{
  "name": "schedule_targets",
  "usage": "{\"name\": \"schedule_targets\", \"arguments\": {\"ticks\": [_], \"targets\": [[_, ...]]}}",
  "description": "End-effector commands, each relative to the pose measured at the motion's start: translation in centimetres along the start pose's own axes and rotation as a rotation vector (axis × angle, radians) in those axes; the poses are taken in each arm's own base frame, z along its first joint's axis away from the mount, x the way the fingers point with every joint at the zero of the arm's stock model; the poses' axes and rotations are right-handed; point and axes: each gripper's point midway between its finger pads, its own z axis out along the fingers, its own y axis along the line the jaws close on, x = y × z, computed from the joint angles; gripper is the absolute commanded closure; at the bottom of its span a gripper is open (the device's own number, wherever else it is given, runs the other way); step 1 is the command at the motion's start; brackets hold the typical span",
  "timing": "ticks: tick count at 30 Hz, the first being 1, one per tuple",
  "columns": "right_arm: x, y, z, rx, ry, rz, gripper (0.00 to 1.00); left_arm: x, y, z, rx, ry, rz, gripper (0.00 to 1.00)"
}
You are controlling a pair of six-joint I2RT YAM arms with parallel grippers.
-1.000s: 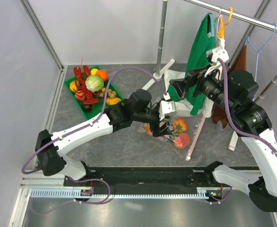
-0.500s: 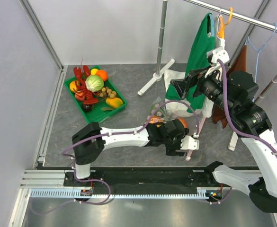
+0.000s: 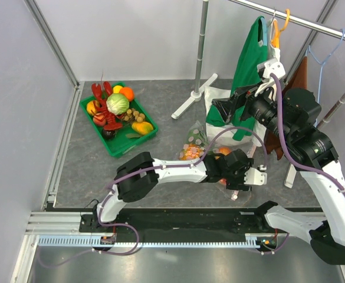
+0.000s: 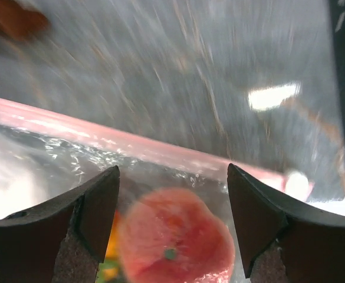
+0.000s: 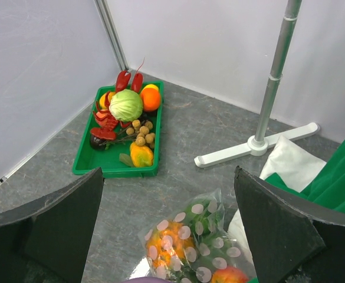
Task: Place the food in the zip-top bag and seal the zipper
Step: Adjust the zipper food storage bag at the center of the board.
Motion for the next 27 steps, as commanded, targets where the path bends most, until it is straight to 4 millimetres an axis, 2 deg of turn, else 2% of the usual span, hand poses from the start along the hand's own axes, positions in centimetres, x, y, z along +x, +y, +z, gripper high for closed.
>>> {"name": "schedule_targets", "arguments": {"ticks": [1,2,3,4,5,7,8,9,10,11,12,13,14,17,18,19,21,23,24,25,27], "targets": [[-2.4,0.3,-0.5,-0.007,-0.074,0.000,0.02,2.9,-0.4,-0.8,0.052,0.113,0.015,0.21],[-2.4,0.3,-0.5,-0.007,-0.074,0.000,0.02,4.4,-1.5,-1.4,0.089,0.145,0.013,0.23],[-2.4,0.3,-0.6,-0.008,-0.076,-0.002,0.02,4.9,-2.3,-2.1,0.125,0.149,0.022,0.24],[-2.3,0.4,-0.7,-0.009,-0.074,-0.003,0.02,4.6,-2.5,-4.1,0.139,0.147,0.033,0.24],[-2.3,0.4,-0.7,-0.010,-0.074,-0.005,0.02,6.9,-4.1,-5.1,0.185,0.191,0.030,0.25],[-2.2,0.4,-0.7,-0.015,-0.071,-0.005,0.02,6.9,-4.7,-8.1,0.209,0.171,0.044,0.25],[-1.8,0.4,-0.6,-0.017,-0.064,-0.001,0.02,9.0,-6.2,-9.3,0.243,0.210,0.033,0.25],[-1.7,0.5,-0.6,-0.019,-0.062,-0.005,0.02,9.7,-6.8,-10.3,0.270,0.216,0.031,0.25],[-1.7,0.5,-0.7,-0.024,-0.059,-0.007,0.02,12.2,-8.1,-11.7,0.317,0.275,0.009,0.25],[-1.5,0.6,-0.6,-0.025,-0.056,-0.005,0.02,12.0,-8.0,-13.2,0.316,0.258,0.014,0.26],[-1.5,0.6,-0.7,-0.025,-0.056,-0.004,0.02,12.6,-8.3,-14.0,0.331,0.260,0.024,0.26],[-1.4,0.6,-0.7,-0.029,-0.055,-0.007,0.02,14.4,-9.0,-15.2,0.354,0.288,0.019,0.25],[-1.4,0.7,-0.7,-0.032,-0.054,-0.008,0.02,14.6,-9.3,-16.5,0.365,0.280,0.030,0.24],[-1.2,0.7,-0.7,-0.034,-0.049,-0.008,0.02,17.1,-10.7,-18.9,0.418,0.313,0.083,0.21],[-1.0,0.7,-0.6,-0.035,-0.045,-0.009,0.02,17.0,-10.4,-19.6,0.412,0.297,0.126,0.21],[-1.0,0.7,-0.6,-0.035,-0.045,-0.011,0.02,17.8,-10.7,-20.2,0.420,0.313,0.129,0.21],[-0.8,0.7,-0.5,-0.038,-0.040,-0.015,0.02,17.6,-11.2,-21.7,0.440,0.306,0.128,0.21],[-0.5,0.6,-0.4,-0.036,-0.030,-0.021,0.02,16.1,-10.9,-22.9,0.433,0.256,0.112,0.20],[-0.5,0.5,-0.4,-0.033,-0.029,-0.025,0.02,14.9,-11.2,-23.6,0.447,0.216,0.077,0.18],[-0.4,0.5,-0.3,-0.032,-0.025,-0.028,0.02,11.9,-10.0,-24.8,0.393,0.131,0.086,0.14],[0.4,0.3,-0.2,-0.026,-0.005,-0.025,0.02,8.3,-9.0,-26.4,0.347,0.039,0.014,0.09]]}}
